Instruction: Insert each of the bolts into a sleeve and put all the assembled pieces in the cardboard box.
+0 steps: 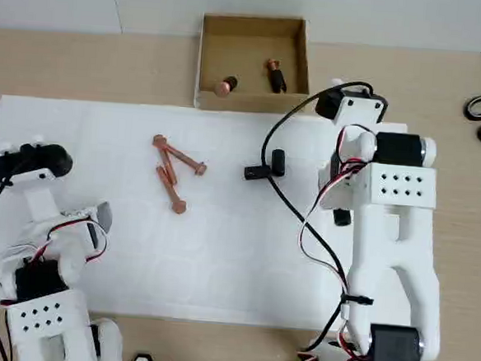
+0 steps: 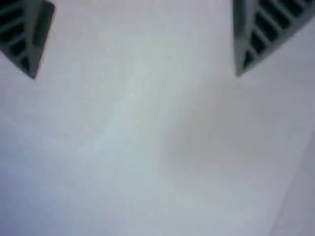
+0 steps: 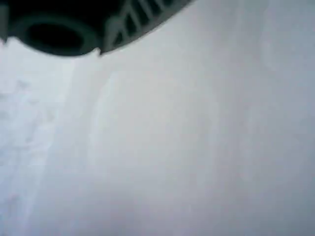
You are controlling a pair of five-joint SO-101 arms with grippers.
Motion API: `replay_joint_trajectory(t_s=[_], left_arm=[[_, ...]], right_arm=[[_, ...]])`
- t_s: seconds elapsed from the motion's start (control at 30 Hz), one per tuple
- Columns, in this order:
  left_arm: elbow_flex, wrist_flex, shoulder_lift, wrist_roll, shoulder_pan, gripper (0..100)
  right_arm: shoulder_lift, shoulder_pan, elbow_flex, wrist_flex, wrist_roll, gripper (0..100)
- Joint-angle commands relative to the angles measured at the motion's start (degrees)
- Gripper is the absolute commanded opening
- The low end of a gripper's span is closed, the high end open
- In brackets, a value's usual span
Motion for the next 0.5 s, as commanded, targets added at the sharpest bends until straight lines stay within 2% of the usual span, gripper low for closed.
replay_joint_trajectory(t_s=[0.0,0.23,0.47], left_arm=[[-2.2,-0.2,-0.5,-0.5,0.0,24],[-2.2,0.1,-0.5,-0.5,0.0,24],[-2.1,0.2,-0.5,-0.5,0.0,24]], right_arm=[[1.7,-3.4,0.6,-5.9,0.4,0.3],[17.9,-11.4,-2.6,-14.4,-5.0,0.3],[29.1,-11.8,-9.7,-14.3,-5.0,0.4]])
